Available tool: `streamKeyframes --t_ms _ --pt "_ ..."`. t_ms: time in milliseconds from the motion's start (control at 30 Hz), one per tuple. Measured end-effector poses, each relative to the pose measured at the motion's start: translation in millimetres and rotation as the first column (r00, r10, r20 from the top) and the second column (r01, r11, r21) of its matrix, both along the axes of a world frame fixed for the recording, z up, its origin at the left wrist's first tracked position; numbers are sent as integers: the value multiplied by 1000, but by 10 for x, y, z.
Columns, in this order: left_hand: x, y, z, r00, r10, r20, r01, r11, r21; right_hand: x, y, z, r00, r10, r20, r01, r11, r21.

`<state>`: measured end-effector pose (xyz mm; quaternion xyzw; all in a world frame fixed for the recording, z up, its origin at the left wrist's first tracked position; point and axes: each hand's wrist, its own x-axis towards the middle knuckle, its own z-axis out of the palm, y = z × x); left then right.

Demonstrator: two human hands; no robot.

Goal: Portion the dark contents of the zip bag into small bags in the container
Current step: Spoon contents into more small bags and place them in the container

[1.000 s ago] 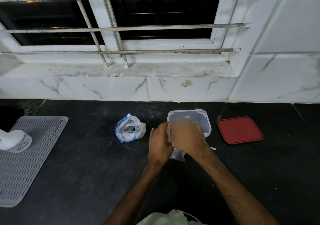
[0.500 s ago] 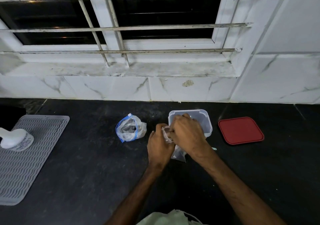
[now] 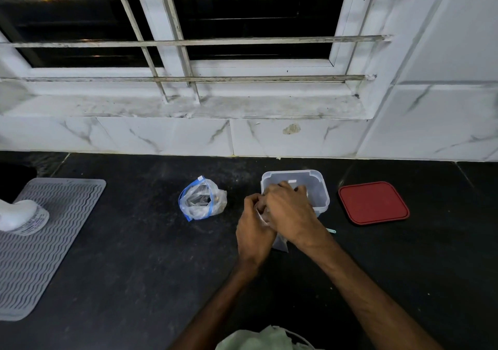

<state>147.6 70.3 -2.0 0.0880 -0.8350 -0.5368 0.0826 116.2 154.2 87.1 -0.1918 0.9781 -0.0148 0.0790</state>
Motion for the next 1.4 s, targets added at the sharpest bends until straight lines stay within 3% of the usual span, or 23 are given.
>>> streamKeyframes --t_ms 100,200,333,400,467,567,767,933,1167,1400 --pt "5 -15 -88 1000 8 -18 -6 996 90 -21 151 -22 996 -88 -7 82 958 -274" --pt "34 -35 -117 997 17 -78 -3 986 166 -55 313 -91 981 -193 -21 155 841 -518" --pt "43 -106 -178 993 8 -116 16 979 202 -86 434 -223 966 -247 -71 169 820 -547" --pt "6 -115 -177 994 -16 -111 36 984 174 -84 456 -242 985 -152 -76 79 807 -585" --pt "-35 -103 -139 993 -44 -108 61 986 154 -42 414 -182 998 58 -14 -54 778 -626" --pt "-87 -121 -116 992 -55 -116 73 985 157 15 314 -106 966 242 92 -152 818 -555" --pt "-85 -148 -85 982 -55 -181 81 987 137 -8 209 -193 961 278 1 -269 929 -253" --pt "-51 -162 -145 986 -65 -154 79 993 84 -26 225 -208 963 261 69 -247 955 -164" --pt "-56 -158 -120 988 -76 -136 86 993 74 -33 215 -114 937 230 262 -158 950 -269" --pt "-13 -76 -284 991 -125 -38 124 992 -20 -92 252 -152 775 169 609 45 946 -320"
